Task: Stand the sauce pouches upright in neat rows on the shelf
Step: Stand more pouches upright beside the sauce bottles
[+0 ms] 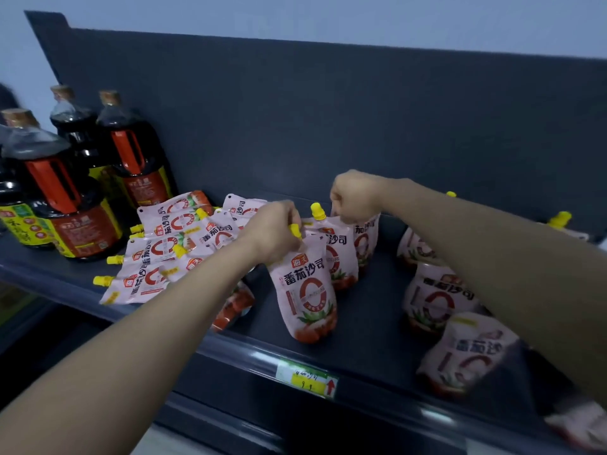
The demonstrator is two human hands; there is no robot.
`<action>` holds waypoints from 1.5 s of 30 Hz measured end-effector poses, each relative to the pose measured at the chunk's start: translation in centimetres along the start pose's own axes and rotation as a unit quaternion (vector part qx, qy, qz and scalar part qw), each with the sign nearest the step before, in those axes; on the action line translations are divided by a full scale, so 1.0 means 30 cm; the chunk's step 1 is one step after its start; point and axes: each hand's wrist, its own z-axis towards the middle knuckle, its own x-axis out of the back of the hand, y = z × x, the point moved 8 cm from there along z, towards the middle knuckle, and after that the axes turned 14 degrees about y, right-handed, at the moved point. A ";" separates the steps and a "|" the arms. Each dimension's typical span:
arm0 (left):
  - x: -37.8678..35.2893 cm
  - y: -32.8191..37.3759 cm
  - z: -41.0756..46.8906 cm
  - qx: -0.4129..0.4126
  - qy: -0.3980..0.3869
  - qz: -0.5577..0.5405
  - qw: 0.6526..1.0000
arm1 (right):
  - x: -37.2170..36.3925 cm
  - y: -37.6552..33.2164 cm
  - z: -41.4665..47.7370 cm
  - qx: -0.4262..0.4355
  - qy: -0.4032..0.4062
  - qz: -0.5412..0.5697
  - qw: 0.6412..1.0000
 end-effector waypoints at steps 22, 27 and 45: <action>-0.136 0.200 -0.030 -0.059 -0.024 -0.086 0.994 | -0.024 0.217 -0.201 -0.113 -0.109 0.104 0.982; -0.161 0.215 -0.013 -0.048 -0.039 -0.101 0.993 | 0.057 0.228 -0.187 -0.111 -0.022 0.099 0.989; 0.271 -0.455 0.183 0.088 0.089 -0.043 0.991 | 0.139 -0.360 0.199 0.042 0.073 0.113 0.990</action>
